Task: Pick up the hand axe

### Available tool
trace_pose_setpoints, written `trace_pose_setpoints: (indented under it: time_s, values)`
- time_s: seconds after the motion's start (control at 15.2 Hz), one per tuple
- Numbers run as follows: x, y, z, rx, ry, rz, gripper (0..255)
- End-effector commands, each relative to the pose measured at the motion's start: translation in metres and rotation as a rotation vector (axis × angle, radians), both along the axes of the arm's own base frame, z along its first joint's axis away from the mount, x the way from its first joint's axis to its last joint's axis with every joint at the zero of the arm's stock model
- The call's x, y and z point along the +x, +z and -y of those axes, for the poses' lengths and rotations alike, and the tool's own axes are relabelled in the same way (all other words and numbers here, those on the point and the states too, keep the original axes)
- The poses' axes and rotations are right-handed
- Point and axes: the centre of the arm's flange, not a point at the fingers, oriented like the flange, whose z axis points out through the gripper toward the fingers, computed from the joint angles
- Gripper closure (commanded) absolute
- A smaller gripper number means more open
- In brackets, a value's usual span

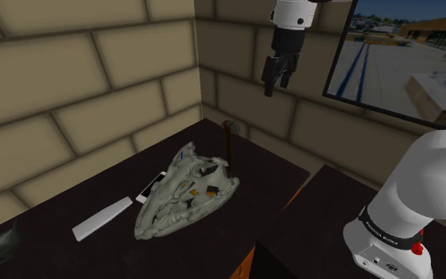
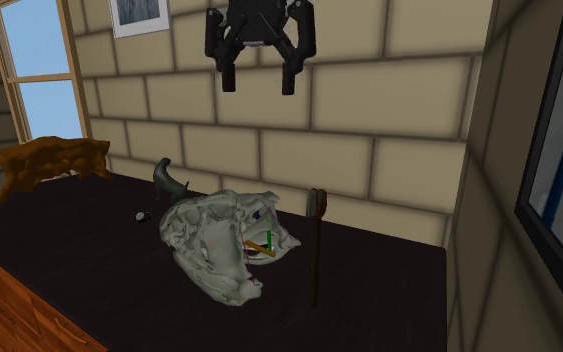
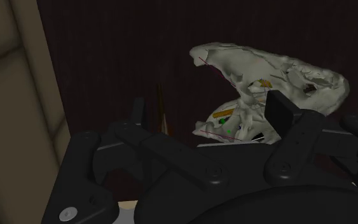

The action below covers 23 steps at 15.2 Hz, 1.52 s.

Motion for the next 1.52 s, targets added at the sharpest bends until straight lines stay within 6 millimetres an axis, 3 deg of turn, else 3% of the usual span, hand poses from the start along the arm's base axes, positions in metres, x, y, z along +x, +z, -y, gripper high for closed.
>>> trace_pose_setpoints:
  time_s: [0.0, 0.59, 1.25, 1.32, 1.45]
  values:
    - [0.024, -0.016, -0.004, -0.006, -0.022, -0.021, 0]
    - [0.130, -0.091, -0.011, -0.034, -0.116, -0.115, 0]
    - [0.239, -0.186, -0.004, -0.066, -0.221, -0.220, 0]
    - [0.250, -0.196, -0.002, -0.069, -0.231, -0.230, 0]
    - [0.252, -0.204, -0.002, -0.070, -0.234, -0.233, 0]
